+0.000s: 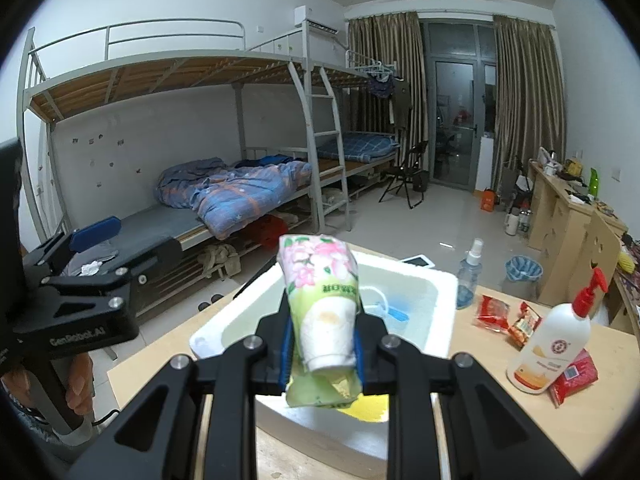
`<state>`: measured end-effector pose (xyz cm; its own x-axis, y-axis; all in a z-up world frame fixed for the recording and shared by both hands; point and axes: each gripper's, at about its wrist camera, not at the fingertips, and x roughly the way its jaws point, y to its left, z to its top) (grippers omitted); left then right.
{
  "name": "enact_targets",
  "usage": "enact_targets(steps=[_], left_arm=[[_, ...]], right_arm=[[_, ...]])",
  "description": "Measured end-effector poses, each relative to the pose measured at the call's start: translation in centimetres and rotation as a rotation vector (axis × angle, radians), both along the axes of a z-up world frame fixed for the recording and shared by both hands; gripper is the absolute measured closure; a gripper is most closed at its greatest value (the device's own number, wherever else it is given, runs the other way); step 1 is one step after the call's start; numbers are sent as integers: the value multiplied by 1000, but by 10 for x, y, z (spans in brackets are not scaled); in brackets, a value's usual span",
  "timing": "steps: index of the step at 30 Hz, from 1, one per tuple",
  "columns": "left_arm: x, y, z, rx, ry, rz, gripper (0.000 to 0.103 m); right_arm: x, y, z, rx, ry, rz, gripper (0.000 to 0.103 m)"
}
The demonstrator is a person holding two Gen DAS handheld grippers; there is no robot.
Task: Organize soft objects
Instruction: 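Lower the tissue packet into the foam box and open the right gripper, then withdraw both open grippers from the foam box toward the grey sock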
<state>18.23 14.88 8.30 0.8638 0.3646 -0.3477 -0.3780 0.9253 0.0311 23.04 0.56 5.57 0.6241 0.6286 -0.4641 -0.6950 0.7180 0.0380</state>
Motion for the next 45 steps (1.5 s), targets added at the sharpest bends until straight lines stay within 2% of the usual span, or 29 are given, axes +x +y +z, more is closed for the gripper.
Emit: enact_targets(steps=[23,24,27,29,30,32,34,45], left_arm=[[1,8,1,-10,1,2,1],[1,8,0,-10,2,1,1],[-1,8,1,-9,3,4,1],[-1,10,1,-14,4,3,1],[-1,11,1,-16,3,3,1],[-1,10,1,-13,4,4,1],[-2,11,1,-15,4,2,1],[-3,7,0,-13,5,-6,1]], right_arm=[[12,16,-8,-25,43,-20,75],[12,17,-8,-25,45,-24,73],[15,19,-8,-31,49,-41,56],[14,17,-7,-23,45,-49,38],[12,16,-6,-17,39,-56,34],[11,13,-5,-18,29,-68,19],[11,12,-5,-19,23,-77,13],[9,5,-5,-11,27,-78,11]])
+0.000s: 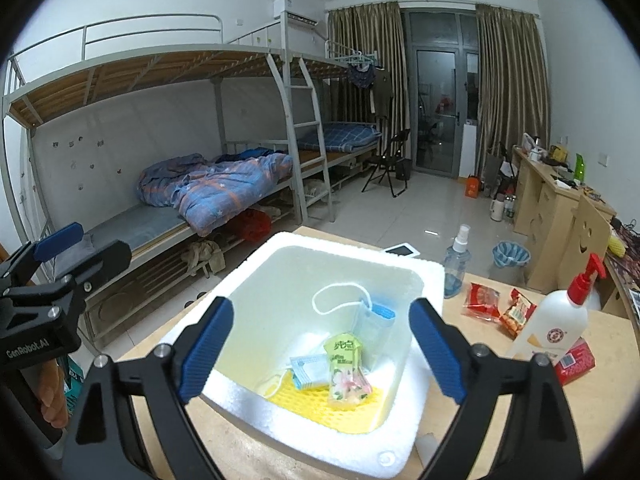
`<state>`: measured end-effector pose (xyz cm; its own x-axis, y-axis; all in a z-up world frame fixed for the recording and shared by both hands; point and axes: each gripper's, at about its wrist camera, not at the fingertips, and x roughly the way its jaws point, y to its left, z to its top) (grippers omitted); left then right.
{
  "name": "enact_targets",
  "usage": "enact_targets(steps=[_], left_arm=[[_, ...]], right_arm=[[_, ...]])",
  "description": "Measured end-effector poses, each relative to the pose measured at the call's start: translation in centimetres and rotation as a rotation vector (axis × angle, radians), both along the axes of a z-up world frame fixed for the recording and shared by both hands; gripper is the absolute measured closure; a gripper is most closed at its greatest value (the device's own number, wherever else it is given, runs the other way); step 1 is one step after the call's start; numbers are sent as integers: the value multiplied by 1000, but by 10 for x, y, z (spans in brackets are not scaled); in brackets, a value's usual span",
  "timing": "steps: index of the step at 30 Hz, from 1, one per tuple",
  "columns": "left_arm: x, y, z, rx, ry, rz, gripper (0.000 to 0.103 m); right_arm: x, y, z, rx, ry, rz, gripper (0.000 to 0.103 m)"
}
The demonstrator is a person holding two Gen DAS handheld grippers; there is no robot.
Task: Organize soft objects
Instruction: 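Withdraw both open grippers from the foam box toward the grey sock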
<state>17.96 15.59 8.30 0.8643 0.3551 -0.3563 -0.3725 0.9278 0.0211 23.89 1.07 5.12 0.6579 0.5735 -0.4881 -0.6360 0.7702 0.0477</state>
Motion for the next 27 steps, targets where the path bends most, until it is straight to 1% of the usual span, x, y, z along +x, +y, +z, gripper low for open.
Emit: enact_targets(steps=[3,7,8,19,27], left_arm=[[0,0,1,0,-2,-2,1],[-3,-8,2,10,-4,-15,1],[-4,-10,3,10,-9,-19,1],[-20,-33,8,17,-23,-36,1],[-26,-58,9,17,-26,-94,1]], right_arm=[[-3,-5,2,8,-5,-5,10],[-8,-13,4,12,-17,-14,1],[-9,-15,5,15,-22,-16,0],[-23,-39,9,39,-45,-42,0],[-36,-67,17,47,-77,-94,0]])
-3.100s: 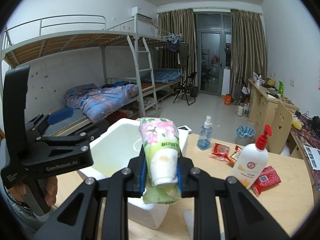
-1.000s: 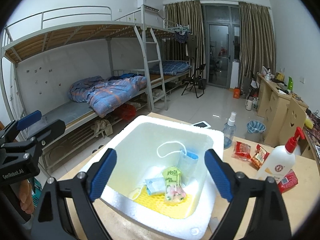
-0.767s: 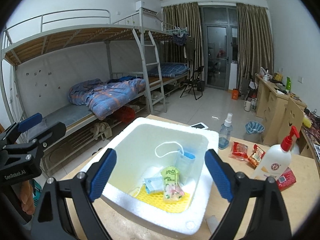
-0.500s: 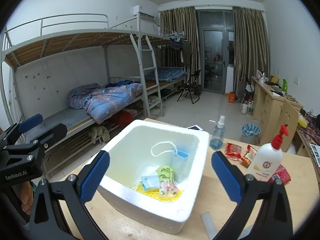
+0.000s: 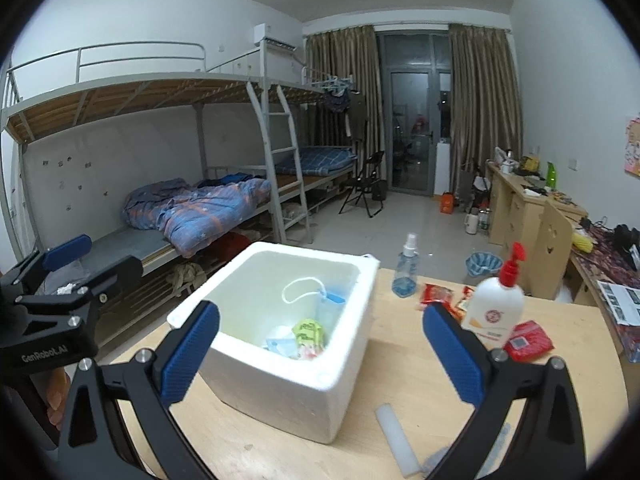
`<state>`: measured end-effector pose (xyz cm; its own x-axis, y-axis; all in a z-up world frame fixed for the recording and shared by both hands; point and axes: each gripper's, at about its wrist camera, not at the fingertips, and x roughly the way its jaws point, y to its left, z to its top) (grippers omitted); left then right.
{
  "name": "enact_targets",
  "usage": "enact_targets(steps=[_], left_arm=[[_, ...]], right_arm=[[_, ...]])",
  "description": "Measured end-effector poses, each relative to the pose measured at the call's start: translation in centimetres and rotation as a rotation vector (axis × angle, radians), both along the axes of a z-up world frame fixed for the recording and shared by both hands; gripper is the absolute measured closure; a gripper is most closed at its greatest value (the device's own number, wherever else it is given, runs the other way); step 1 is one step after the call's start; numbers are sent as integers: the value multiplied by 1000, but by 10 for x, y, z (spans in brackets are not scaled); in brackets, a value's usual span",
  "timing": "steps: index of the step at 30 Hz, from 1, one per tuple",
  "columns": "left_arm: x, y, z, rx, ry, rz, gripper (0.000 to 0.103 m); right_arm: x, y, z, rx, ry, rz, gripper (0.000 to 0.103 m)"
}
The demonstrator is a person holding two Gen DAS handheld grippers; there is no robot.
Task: Organize soft objects
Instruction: 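Withdraw both open grippers from the foam box toward the grey sock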
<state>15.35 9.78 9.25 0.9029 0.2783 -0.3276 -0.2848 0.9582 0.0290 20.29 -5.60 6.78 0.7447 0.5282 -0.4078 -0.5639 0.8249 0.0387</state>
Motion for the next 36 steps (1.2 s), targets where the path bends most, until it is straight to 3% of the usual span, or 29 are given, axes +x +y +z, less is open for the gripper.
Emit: enact_targets(steps=[18,36], left_arm=[[8,-90,-4,-12,19,-231,1],[-4,-111,-5,-26,-30,-292,1]], right_arm=[[-26,-98,0,35,-32,-238,0],[-41,-123,-12,46,-38,-269,0]])
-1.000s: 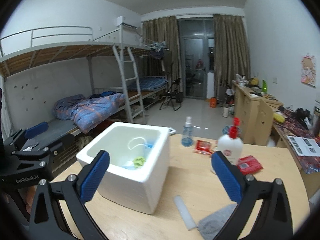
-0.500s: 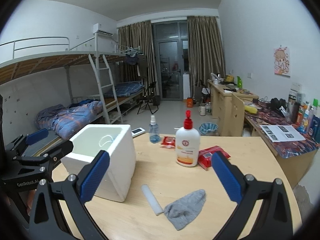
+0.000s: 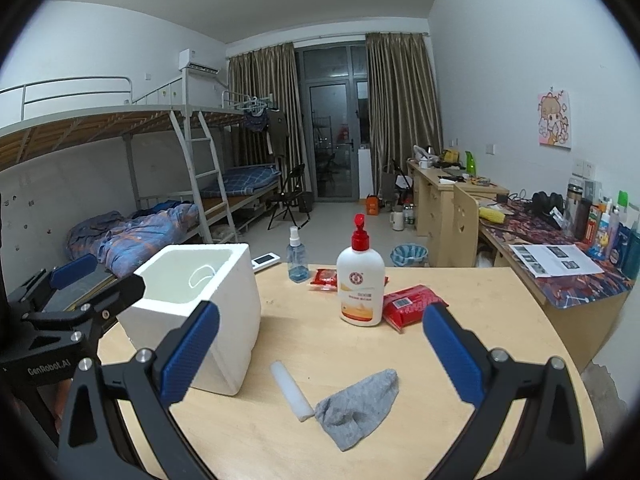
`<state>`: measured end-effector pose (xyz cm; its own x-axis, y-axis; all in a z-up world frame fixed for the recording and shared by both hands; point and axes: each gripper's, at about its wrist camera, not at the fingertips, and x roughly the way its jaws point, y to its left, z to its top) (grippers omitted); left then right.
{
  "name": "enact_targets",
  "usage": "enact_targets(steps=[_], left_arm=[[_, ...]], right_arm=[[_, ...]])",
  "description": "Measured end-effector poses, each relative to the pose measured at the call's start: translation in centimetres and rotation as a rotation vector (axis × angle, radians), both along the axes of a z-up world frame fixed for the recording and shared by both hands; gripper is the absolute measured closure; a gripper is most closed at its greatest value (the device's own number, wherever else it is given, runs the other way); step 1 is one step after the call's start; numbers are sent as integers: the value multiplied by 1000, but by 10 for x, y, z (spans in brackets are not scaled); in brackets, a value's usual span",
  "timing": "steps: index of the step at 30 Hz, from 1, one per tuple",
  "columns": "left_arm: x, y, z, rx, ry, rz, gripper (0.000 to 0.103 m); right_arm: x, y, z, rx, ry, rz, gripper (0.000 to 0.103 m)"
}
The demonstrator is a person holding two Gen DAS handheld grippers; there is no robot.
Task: Organize soft objects
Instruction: 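Withdraw both open grippers from the foam box toward the grey sock, then move the left gripper to the white foam tube while the right approaches the grey sock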
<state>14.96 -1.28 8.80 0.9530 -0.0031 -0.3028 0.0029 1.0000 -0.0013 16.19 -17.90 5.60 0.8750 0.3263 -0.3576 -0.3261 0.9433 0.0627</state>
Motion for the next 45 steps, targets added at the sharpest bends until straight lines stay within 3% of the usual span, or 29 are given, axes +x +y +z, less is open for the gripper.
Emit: enact_targets(steps=[9,32,45], left_arm=[[-10,-6,-15,10,-2,-37,1],[-37,-9,-74,-50,-8,-111,1],[-36,-8,-94,-71,43,-119,1]], right_arm=[[-9,-8,-11,19,10,-2,0],[-32,-24,-63,25,54,-8,0],[-33,-21,-82,18,111,-12,0]])
